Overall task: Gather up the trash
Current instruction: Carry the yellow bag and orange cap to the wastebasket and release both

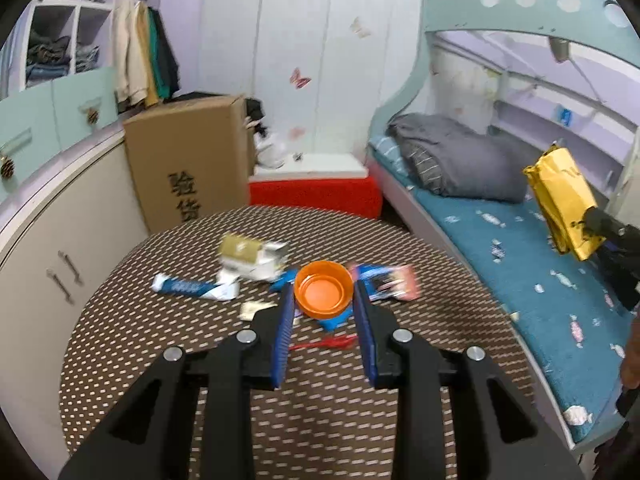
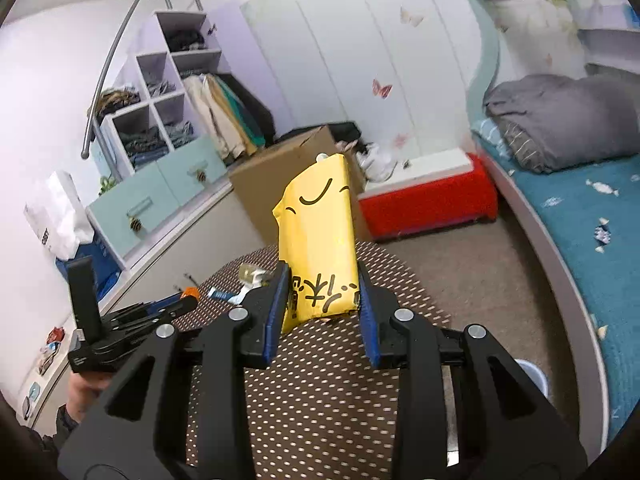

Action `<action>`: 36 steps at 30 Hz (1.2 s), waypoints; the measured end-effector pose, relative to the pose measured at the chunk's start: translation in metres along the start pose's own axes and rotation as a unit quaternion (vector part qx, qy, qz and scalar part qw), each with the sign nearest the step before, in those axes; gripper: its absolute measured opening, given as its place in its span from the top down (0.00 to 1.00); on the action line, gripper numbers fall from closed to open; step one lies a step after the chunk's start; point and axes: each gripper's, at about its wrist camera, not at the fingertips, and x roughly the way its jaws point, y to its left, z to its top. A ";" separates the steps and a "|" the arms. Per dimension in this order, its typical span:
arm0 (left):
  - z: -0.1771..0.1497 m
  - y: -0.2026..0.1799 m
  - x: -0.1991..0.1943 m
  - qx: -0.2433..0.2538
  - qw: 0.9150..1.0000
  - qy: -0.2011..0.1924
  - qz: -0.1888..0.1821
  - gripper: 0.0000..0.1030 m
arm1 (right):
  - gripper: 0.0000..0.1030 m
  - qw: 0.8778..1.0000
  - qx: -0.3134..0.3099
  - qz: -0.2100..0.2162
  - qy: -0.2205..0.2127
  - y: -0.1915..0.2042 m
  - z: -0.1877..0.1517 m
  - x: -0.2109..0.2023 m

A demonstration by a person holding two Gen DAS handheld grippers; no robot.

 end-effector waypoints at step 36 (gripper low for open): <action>-0.001 -0.273 0.134 0.130 0.974 0.115 -0.144 0.72 | 0.68 0.954 0.181 -0.208 0.114 -0.263 -0.088 0.033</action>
